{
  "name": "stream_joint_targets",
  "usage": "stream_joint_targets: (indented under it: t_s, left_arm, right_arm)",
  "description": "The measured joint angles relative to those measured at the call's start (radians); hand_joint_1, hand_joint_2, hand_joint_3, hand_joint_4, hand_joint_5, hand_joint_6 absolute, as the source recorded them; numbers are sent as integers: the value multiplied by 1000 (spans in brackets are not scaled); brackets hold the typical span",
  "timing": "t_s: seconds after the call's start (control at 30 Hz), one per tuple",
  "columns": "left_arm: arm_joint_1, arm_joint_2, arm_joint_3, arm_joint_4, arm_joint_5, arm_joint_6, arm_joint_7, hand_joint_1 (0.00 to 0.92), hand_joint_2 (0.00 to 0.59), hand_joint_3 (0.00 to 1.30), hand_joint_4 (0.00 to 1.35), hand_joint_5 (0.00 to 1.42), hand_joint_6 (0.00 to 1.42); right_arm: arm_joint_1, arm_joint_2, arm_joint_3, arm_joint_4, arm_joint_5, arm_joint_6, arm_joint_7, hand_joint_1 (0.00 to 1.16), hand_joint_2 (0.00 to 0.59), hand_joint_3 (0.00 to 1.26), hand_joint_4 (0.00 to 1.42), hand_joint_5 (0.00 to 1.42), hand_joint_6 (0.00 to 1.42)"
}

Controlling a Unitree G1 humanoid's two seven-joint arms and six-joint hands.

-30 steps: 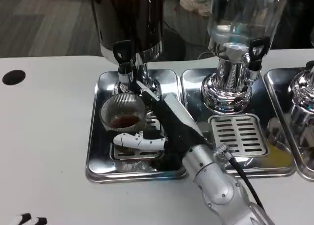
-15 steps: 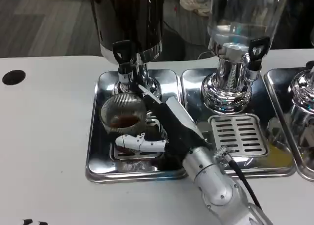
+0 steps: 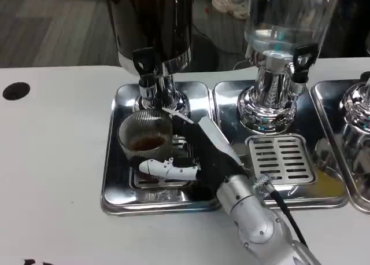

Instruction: Grasp the cup under the faucet to collect the drink, then remove the cup.

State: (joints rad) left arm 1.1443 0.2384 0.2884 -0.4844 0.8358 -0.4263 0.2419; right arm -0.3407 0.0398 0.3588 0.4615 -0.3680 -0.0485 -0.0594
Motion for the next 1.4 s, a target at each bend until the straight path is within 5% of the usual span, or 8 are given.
stream_joint_targets:
  t_s: [0.3, 1.4]
  left_arm:
    - [25, 0, 10, 1, -5, -6, 0, 0, 93, 332, 210, 301, 561]
    - [53, -7, 31, 25, -7, -43, 4, 0, 96, 336, 223, 302, 561]
  right_arm:
    - [2, 12, 8, -2, -8, 0, -31, 744, 77, 225, 256, 259, 118]
    - [53, 27, 41, -50, -47, 27, -137, 753, 77, 382, 395, 387, 176]
